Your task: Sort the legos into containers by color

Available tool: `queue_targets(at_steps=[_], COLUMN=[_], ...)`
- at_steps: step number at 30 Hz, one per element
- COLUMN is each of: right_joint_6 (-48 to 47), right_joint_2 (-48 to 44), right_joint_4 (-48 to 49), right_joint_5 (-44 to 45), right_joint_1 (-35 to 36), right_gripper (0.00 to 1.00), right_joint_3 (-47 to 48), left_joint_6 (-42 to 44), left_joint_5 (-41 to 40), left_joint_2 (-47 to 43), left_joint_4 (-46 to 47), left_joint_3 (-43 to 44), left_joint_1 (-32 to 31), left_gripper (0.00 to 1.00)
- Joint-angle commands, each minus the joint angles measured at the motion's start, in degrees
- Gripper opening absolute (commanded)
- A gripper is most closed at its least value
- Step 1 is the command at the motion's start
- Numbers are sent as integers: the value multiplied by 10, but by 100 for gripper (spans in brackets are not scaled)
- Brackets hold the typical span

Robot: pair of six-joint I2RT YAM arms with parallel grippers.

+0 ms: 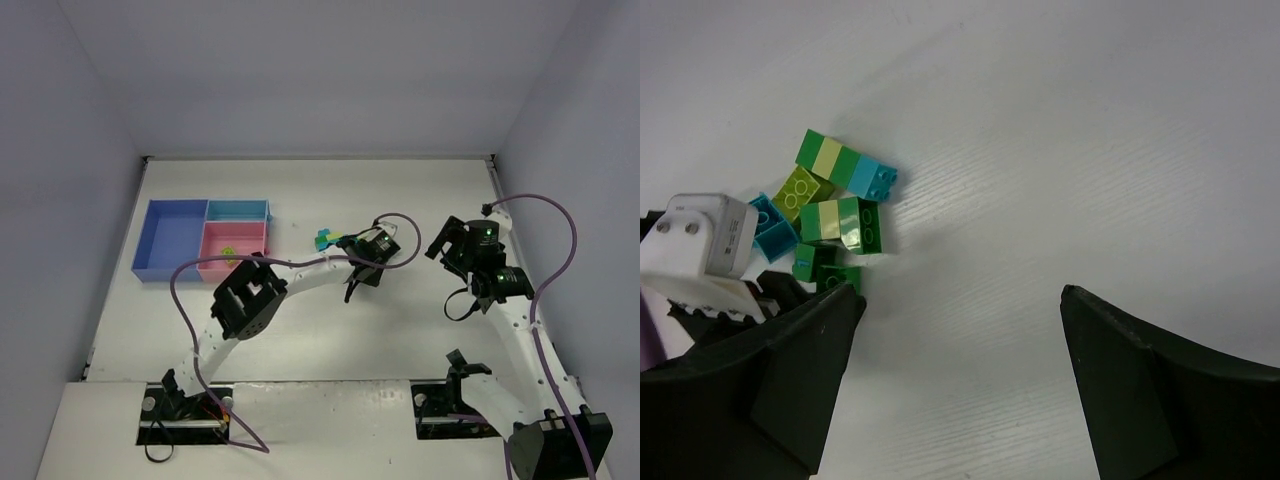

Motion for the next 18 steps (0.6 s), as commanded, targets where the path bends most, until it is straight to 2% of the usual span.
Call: queue_targets(at_steps=[1,7,10,13,16,17,18], right_joint_6=[-7,-21,-28,-32,-35,-35,-35], right_joint_2=[-2,20,31,40,49,50,53], right_joint_4=[9,9,10,12,16,17,19], right_joint_5=[9,4,3,1,-9,-11,-12], right_joint_1=[-2,-2,-2,-1,1,2,4], right_gripper=[80,80,80,80,80,80,80], right_joint_3=[7,21,29,37,46,48,49], left_joint_6=[-4,0,9,30,52,59,66], left_joint_5=[-21,-27,-16,-13,-13,7,7], left_joint_2=[-104,-274,-351,-412,-444,-449,-450], left_joint_4=[-6,-48,-82,-107,-138,-148,-154], left_joint_3=[-47,-143,-177,-199,-208,-210,-210], left_joint_1=[7,33,88,156,262,329,362], left_gripper=[0,0,0,0,0,0,0])
